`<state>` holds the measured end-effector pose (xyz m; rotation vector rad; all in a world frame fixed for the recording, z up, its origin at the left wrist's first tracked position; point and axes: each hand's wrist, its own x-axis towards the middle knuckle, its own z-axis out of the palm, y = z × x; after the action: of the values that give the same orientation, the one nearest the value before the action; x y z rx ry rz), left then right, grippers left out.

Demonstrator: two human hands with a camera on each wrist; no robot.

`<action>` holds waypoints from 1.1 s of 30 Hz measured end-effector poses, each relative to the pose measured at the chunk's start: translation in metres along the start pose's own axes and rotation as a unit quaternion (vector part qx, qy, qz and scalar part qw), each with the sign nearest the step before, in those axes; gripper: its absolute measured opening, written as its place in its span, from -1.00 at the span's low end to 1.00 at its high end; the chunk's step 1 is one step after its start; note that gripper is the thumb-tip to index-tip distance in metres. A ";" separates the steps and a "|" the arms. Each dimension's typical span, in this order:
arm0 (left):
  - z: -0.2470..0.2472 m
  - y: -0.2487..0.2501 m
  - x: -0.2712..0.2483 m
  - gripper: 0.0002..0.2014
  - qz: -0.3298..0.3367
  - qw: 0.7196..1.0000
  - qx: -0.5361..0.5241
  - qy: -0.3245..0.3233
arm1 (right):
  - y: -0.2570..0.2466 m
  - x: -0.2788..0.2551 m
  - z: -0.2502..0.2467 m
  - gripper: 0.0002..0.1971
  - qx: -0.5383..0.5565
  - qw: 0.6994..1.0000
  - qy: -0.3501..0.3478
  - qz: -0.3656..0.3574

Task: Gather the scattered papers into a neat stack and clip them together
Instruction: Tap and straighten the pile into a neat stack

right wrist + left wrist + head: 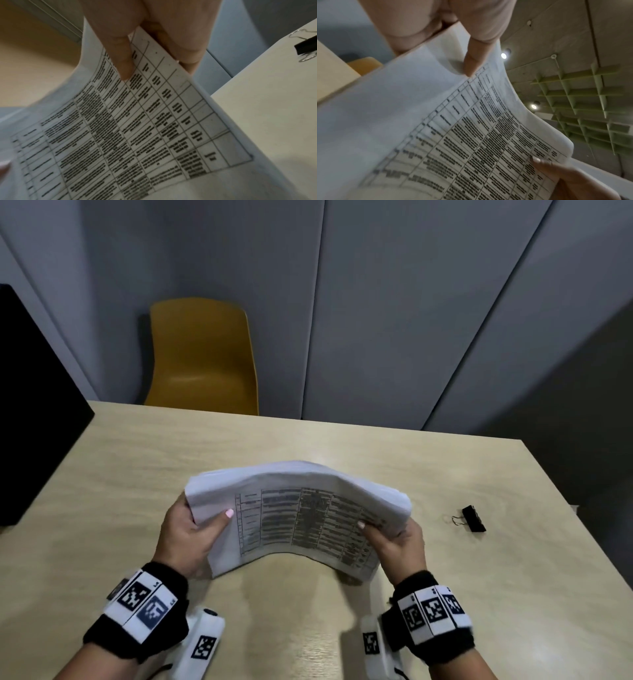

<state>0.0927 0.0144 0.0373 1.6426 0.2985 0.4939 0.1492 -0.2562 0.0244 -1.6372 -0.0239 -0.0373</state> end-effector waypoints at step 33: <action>-0.006 0.016 -0.008 -0.28 -0.073 0.997 -0.002 -0.020 | -0.019 0.000 -0.007 -0.15 0.018 0.999 -0.035 0.001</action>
<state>0.0814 0.0141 0.0522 1.6107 0.3847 0.3502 0.1482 -0.2620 0.0436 -1.6010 -0.0769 0.0212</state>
